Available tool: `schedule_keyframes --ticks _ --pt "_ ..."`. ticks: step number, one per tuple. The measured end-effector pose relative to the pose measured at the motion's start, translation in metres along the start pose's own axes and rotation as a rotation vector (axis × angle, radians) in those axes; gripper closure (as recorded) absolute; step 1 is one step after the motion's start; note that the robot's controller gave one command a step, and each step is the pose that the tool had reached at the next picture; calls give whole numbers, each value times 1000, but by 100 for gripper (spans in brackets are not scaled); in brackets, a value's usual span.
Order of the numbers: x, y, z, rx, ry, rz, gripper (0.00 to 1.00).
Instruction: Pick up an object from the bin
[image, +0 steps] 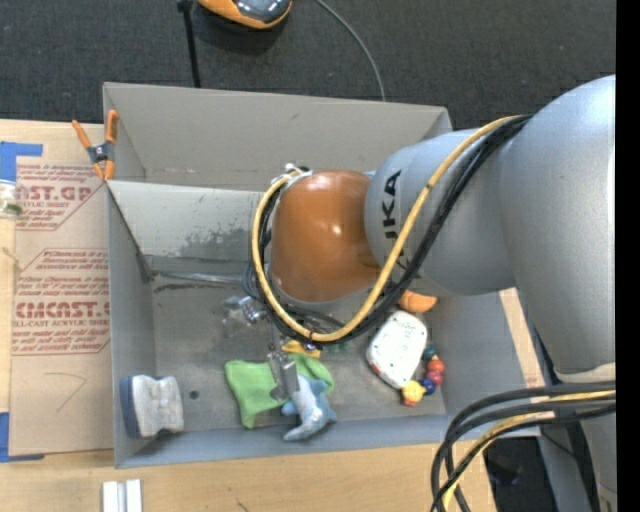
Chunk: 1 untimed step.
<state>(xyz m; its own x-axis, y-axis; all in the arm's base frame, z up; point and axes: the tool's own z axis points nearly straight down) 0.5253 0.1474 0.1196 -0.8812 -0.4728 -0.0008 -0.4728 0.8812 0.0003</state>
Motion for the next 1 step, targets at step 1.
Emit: schedule_keyframes --ticks 1 --pt "11 -5 50 -3 -10 75 100"
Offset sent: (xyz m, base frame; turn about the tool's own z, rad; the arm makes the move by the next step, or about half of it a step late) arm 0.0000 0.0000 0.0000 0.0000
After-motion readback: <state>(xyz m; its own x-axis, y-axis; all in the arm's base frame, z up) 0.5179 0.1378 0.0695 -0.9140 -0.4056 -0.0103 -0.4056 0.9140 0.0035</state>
